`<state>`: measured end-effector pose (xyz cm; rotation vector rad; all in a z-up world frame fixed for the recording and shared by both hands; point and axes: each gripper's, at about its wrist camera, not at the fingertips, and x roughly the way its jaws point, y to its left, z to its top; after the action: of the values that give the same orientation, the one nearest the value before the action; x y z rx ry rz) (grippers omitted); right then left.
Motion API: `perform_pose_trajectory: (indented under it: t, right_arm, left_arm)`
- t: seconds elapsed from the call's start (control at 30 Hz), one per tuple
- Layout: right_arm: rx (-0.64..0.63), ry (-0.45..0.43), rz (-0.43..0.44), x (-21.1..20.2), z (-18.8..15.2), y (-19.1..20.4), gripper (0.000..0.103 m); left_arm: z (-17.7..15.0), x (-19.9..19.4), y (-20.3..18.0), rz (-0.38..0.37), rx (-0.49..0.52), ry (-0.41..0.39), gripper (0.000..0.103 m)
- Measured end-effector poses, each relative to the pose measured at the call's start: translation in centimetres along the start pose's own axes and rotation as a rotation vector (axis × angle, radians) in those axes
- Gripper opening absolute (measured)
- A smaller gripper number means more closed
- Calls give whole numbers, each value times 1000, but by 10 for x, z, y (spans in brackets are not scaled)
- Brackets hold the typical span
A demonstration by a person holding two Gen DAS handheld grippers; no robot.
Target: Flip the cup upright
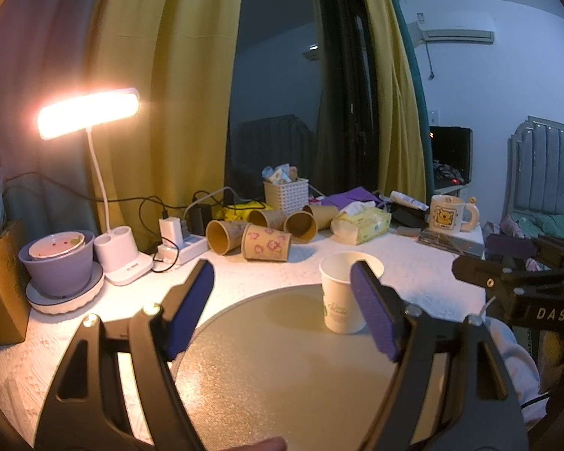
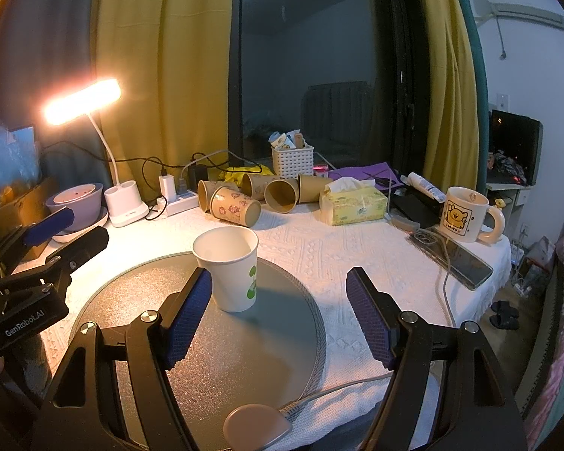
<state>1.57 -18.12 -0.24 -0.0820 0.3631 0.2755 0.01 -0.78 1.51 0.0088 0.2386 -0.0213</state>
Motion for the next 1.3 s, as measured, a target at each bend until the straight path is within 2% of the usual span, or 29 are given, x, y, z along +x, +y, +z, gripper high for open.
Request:
perform_pose_trajectory:
  t: [1.3]
  right_arm:
    - [0,6,14,1,-1,2,77]
  left_arm:
    - [-3,1,-6,-2,3,3,76]
